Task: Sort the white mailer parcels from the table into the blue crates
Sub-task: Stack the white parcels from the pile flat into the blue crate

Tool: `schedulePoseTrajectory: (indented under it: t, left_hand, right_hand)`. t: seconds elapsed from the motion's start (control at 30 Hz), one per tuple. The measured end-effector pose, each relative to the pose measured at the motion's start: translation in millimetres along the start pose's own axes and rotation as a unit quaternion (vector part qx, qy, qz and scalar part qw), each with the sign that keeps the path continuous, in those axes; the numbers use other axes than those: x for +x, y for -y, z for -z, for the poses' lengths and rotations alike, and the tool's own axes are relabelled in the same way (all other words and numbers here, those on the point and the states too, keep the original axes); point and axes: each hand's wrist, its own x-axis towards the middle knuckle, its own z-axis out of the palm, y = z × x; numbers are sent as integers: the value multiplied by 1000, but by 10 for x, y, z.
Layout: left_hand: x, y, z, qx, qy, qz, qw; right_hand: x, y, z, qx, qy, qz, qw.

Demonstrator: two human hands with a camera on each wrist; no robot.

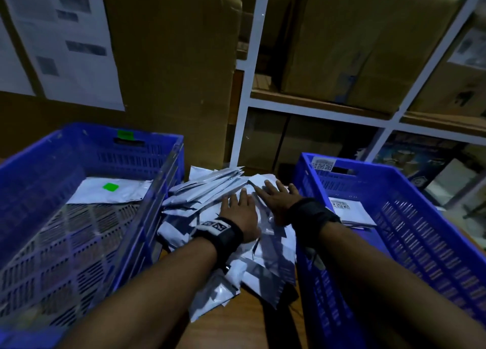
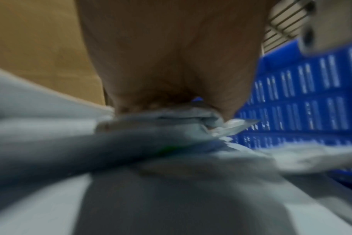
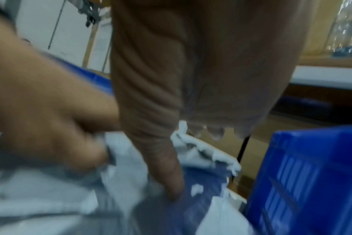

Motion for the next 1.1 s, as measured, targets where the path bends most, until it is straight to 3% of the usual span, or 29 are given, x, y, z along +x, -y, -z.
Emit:
schedulePoseTrajectory:
  t: [0.23, 0.37, 0.7, 0.87, 1.1]
  left_hand:
    - [-112, 173, 170, 13, -18, -64, 998]
    - [-183, 278, 264, 65, -136, -69, 986]
    - [-237, 484, 968, -1, -358, -53, 932]
    - [-259, 492, 1330, 24, -385, -47, 922]
    - [-301, 388, 1367, -29, -434, -78, 897]
  right_hand:
    - [112, 55, -184, 11, -76, 51, 996]
    - [68, 19, -9, 1, -172, 103, 980]
    - [-306, -359, 835, 121, -259, 49, 957]
    - [-545, -560, 1176, 126, -285, 52, 949]
    - [-737, -735, 1149, 133, -325, 28, 936]
